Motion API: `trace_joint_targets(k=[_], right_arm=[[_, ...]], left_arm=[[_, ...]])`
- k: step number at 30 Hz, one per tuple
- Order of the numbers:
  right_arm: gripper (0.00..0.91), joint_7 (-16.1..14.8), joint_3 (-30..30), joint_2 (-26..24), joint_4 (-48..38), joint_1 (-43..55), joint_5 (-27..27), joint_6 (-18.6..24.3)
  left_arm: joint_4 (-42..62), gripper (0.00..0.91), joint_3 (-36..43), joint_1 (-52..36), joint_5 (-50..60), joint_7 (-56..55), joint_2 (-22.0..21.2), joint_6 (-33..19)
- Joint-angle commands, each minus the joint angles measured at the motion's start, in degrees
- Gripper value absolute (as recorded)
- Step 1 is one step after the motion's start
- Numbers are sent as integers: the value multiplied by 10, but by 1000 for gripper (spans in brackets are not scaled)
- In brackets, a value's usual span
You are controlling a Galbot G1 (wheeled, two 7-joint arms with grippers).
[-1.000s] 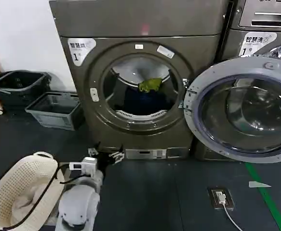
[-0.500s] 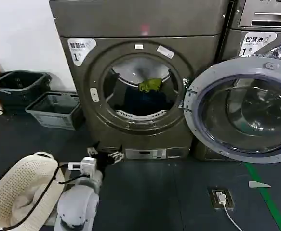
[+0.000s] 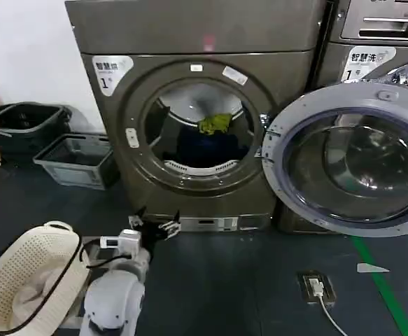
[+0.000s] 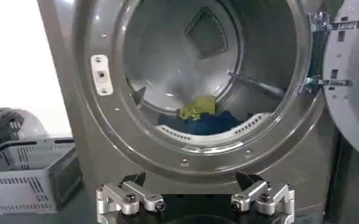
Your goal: Grasp the clothes from the dryer.
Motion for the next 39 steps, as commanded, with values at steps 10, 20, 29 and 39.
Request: trace_joint_targets(k=[10, 20, 29, 39], right_arm=[[907, 3, -2, 1, -3, 1, -1, 2], [907, 4, -2, 2, -5, 0, -2, 1], [907, 9, -3, 1, -8, -1, -6, 11], [907, 32, 7, -5, -15, -3, 22, 18]], left_arm=[[1, 907, 2, 1, -1, 2, -1, 28], [0, 907, 3, 3, -3, 3, -1, 28], [-3, 907, 3, 2, -7, 2, 3, 28], [-4, 907, 4, -1, -8, 2, 4, 28]])
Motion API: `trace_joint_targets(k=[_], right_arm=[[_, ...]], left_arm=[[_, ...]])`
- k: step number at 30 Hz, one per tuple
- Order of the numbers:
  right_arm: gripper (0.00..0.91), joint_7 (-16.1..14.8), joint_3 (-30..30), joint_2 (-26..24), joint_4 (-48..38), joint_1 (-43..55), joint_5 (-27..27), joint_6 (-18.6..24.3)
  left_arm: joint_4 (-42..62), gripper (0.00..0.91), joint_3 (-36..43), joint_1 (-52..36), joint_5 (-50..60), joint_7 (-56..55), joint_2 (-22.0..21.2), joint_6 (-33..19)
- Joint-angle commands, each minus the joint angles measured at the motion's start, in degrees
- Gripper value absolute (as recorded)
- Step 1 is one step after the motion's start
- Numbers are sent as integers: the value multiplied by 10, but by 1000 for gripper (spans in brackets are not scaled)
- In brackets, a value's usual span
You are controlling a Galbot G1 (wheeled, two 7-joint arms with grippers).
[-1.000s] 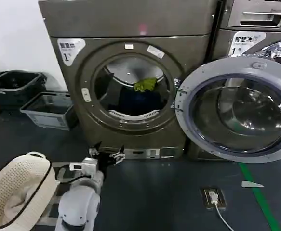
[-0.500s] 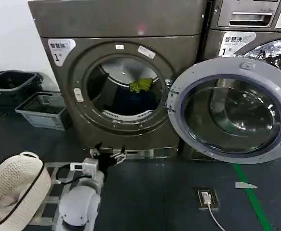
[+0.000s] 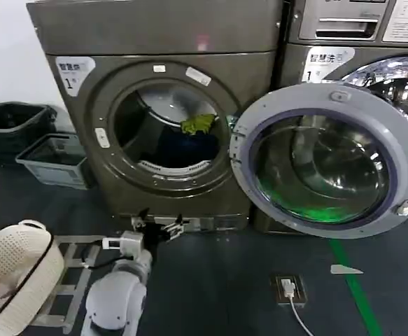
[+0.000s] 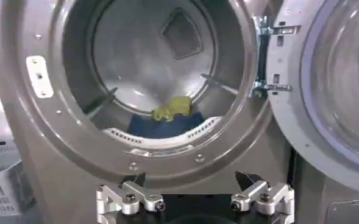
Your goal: Grasp the clothes from the dryer.
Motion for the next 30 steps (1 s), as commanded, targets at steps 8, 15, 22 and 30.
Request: trace_joint_targets(k=[8, 15, 22, 30], right_arm=[[907, 3, 4, -1, -5, -1, 26, 18], [907, 1, 2, 2, -1, 0, 27, 27], [907, -1, 3, 4, -2, -1, 27, 27], [907, -2, 4, 5, -3, -1, 27, 28]], left_arm=[[1, 907, 0, 0, -1, 2, 0, 28], [2, 907, 0, 3, -1, 2, 0, 28], [1, 907, 2, 4, -1, 3, -1, 28], [1, 907, 1, 4, -1, 3, -1, 28]])
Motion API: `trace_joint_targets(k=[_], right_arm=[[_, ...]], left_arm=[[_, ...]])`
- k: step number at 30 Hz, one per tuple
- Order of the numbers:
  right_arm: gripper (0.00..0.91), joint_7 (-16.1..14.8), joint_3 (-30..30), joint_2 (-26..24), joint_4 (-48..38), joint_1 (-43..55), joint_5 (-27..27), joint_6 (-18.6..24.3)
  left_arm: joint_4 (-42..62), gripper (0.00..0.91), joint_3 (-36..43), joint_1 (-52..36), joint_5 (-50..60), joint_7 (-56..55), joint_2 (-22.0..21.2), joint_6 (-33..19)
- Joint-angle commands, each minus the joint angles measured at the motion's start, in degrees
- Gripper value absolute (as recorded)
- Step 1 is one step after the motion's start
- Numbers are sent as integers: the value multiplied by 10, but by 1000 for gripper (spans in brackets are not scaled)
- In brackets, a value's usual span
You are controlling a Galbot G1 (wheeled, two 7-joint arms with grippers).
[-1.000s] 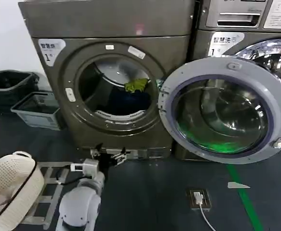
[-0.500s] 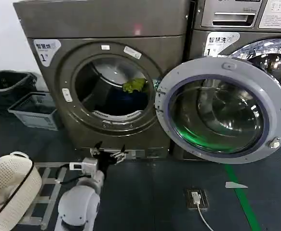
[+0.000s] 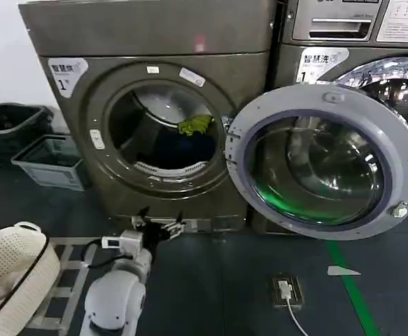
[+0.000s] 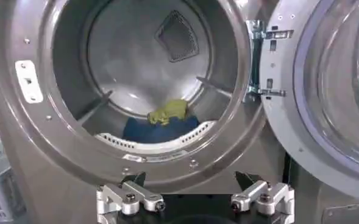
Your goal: Grasp the clothes from the dryer.
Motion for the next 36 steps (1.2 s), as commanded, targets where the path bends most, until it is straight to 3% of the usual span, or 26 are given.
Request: trace_joint_targets(k=[1, 36], right_arm=[[907, 0, 0, 0, 0, 0, 1, 2], [907, -3, -3, 1, -1, 1, 1, 3]], left_arm=[[0, 907, 0, 0, 0, 0, 0, 28], [0, 907, -3, 0, -9, 0, 1, 28]])
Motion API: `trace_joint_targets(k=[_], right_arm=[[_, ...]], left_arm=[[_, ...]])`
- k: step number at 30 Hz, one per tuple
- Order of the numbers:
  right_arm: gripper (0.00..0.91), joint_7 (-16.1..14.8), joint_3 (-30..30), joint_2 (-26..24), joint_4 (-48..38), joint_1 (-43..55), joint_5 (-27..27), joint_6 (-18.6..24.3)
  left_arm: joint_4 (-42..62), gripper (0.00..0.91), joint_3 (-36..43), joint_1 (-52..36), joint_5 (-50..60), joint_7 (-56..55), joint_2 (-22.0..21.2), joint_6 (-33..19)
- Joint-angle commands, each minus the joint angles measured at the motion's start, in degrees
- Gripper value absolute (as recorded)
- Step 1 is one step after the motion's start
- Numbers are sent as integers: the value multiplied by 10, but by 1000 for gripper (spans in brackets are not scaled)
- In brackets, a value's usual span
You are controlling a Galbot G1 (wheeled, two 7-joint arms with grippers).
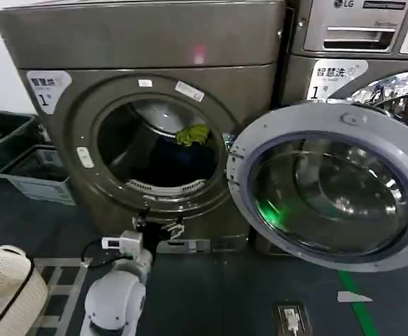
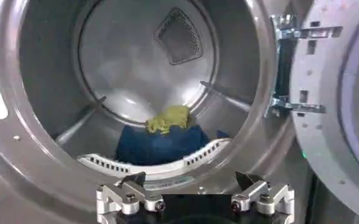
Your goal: Grasp the clothes from the dryer.
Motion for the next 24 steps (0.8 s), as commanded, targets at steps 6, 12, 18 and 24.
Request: trace_joint_targets(k=[6, 12, 18, 24], right_arm=[[907, -1, 1, -1, -3, 0, -1, 0], [907, -1, -1, 0, -2, 1, -1, 1], [907, -1, -2, 0, -1, 2, -2, 1], [907, -1, -1, 0, -3, 1, -1, 1]], left_arm=[[4, 907, -1, -1, 0, -1, 0, 28], [5, 907, -1, 0, 0, -1, 0, 28], [5, 907, -2, 0, 0, 0, 1, 28], [5, 907, -2, -1, 0, 0, 1, 28]])
